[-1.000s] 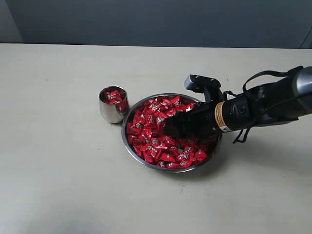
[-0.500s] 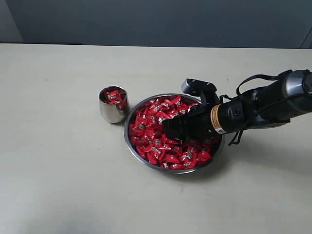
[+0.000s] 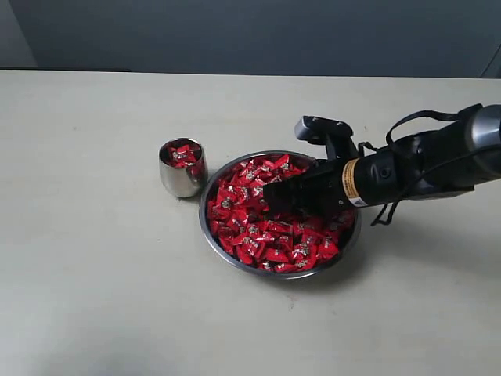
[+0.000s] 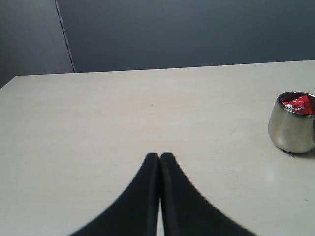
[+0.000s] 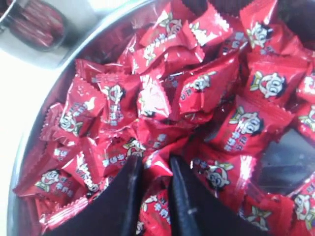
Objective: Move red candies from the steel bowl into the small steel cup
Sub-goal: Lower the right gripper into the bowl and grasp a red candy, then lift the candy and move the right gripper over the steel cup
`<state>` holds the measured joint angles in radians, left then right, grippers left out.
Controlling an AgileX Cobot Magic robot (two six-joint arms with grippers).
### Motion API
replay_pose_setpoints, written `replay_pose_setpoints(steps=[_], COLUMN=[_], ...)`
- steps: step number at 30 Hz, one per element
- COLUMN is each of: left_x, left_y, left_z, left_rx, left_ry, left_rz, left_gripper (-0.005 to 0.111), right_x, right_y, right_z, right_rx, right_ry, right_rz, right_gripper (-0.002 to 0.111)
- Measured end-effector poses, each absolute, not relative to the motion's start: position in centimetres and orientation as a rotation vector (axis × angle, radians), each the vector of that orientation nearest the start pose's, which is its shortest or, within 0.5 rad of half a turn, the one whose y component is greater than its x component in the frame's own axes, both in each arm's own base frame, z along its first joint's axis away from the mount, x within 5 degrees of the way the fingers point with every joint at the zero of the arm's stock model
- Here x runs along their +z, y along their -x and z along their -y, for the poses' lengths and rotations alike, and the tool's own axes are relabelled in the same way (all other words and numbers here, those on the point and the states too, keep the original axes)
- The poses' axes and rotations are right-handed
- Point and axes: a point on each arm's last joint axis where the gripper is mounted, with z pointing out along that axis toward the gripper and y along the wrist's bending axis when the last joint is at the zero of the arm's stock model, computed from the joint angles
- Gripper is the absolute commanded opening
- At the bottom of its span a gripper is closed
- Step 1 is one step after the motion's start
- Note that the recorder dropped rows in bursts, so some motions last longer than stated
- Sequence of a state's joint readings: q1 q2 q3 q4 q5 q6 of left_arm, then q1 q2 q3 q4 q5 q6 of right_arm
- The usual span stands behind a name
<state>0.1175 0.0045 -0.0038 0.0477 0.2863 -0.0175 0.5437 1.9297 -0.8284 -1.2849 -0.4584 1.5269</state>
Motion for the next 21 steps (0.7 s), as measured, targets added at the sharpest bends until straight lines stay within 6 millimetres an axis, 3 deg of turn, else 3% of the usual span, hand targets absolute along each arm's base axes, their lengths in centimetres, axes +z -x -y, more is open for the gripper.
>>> replay_pose_setpoints(steps=[21], left_x=[18.8], left_y=[-5.4], left_z=[-0.8], left_rx=[0.117], left_ry=[0.089], left_rz=[-1.769], left_gripper=[0.0], right_x=[14.4], right_y=[-27.2], right_z=[-20.3], right_rx=[0.797], right_ry=[0.574], right_rz=[-2.384], right_gripper=[-0.001])
